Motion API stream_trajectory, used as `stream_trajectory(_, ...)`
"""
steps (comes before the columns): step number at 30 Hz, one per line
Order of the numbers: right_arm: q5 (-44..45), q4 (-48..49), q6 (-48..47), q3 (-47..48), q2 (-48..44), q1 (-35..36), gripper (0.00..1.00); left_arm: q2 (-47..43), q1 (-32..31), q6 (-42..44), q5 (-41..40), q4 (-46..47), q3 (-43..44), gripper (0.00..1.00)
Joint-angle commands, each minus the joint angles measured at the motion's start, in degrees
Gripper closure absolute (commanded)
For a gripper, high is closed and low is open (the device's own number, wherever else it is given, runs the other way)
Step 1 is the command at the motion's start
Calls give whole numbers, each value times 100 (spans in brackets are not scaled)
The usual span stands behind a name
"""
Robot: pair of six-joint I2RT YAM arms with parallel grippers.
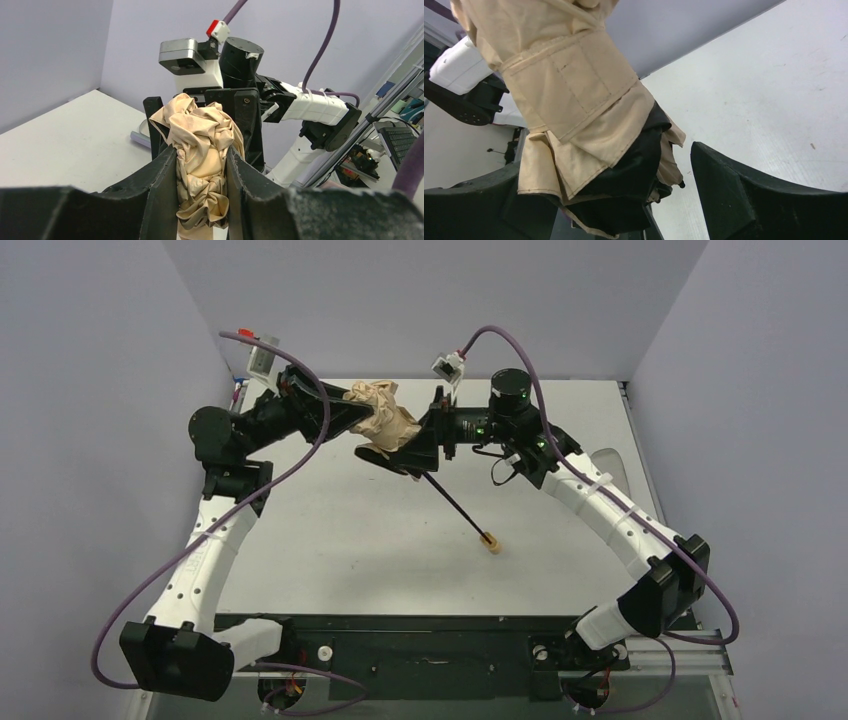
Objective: Open the umbrella
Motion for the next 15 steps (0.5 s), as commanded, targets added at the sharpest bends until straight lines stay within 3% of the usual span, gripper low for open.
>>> stream_trajectory(1, 478, 435, -523, 92, -291, 179, 15, -113, -8, -220, -403, 378, 390, 100)
stream_trajectory(3, 451, 417, -621, 190, -254, 288, 22, -117, -13, -191, -407, 386, 380, 100)
stream_trajectory(5, 436, 404, -655, 203, -267, 366, 52, -145, 2, -117, -424, 333, 367, 100)
stream_trajectory(9, 444, 63, -965, 149, -342, 211, 95, -295, 143, 122, -435, 58, 280, 100)
stream_trajectory(11, 511, -305, -1242, 187, -376, 1, 100, -446, 315, 381, -401, -251, 158, 96)
stream_trajectory(12, 520, -685, -1377, 232, -375, -70, 100, -583, 377, 504, -353, -513, 93, 90)
stream_trajectory(13, 542, -954, -1714, 419, -345, -195, 100, -651, 499, 871, -174, -671, -14, 73)
stream_trajectory(14, 558, -1526, -1907, 541, -320, -247, 100, -795, 553, 1516, -55, -1141, -37, 65)
stream_trajectory(15, 580, -1863, -2391, 808, -261, -310, 100, -863, 622, 2099, 173, -1503, 31, 49)
